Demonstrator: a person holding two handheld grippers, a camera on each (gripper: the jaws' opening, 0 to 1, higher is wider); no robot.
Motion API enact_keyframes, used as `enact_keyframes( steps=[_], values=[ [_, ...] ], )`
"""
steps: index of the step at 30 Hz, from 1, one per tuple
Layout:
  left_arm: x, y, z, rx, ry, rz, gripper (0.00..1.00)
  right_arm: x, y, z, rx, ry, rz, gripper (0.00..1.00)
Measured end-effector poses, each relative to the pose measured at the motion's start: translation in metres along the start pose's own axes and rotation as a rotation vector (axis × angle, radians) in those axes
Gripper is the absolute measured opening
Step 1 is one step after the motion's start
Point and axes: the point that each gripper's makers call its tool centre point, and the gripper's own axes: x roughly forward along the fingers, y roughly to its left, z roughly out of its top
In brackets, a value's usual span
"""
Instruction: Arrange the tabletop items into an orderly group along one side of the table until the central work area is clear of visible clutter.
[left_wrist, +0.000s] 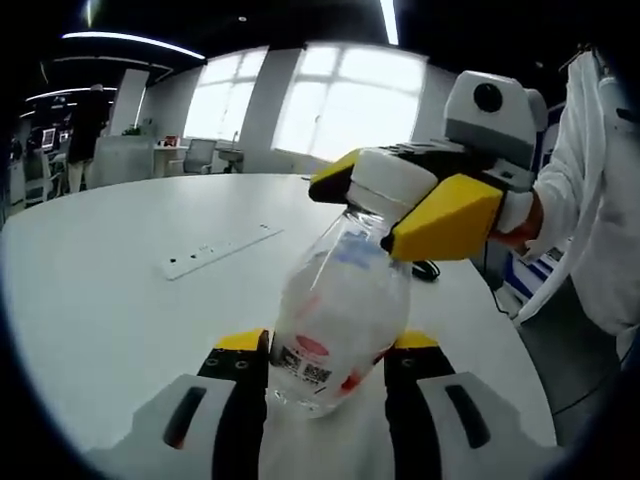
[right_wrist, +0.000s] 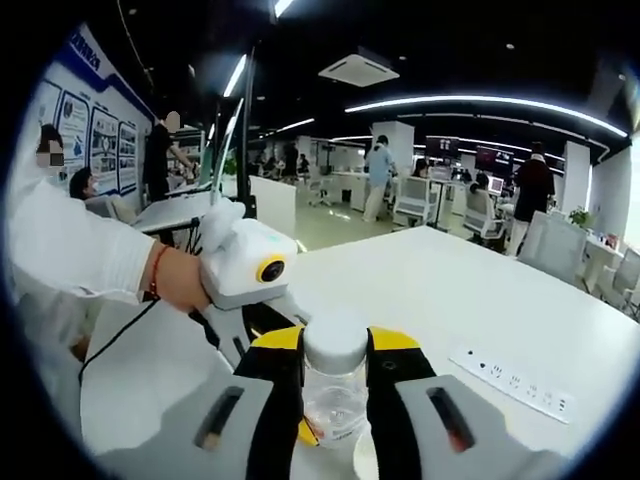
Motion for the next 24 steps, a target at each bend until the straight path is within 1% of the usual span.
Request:
enact_keyframes(
  steps=[4, 6, 9, 14, 18, 20, 24],
  values=[
    [0.0, 0.0012, -0.0028, 0.003, 0.013, 0.009, 0.45, 0.0, -0.0017, -0.0007, 0.012, 0.006, 0.002, 0.22],
    [0.0, 0.0014, -0.0047, 0.005, 0.021, 0.012, 0.48, -0.0001, -0.0027, -0.0012, 0.012, 0.008, -0.002, 0.22],
    [-0.0004, 0.0018, -0.0039, 0.005, 0.017, 0.017, 0.52, -0.0004, -0.004, -0.0007, 0.015, 0.004, -0.007, 0.22],
    [-0.0014, 0.0024, -0.0022, 0.002, 0.01, 0.021, 0.52, -0.0009, -0.0075, -0.0004, 0.011, 0.005, -0.018, 0.22],
    [-0.0015, 0.0025, 0.0002, 0.001, 0.003, 0.023, 0.52, 0.0, -0.0074, -0.0008, 0.02, 0.007, -0.013, 0.22],
    [-0.0018, 0.0024, 0.001, 0.001, 0.001, 0.025, 0.53, 0.0003, -0.007, 0.0, 0.018, 0.004, -0.013, 0.24],
    [-0.0034, 0.0023, 0.0022, 0.0, -0.001, 0.028, 0.54, -0.0001, -0.0091, 0.0011, 0.034, -0.001, -0.019, 0.31]
  ],
)
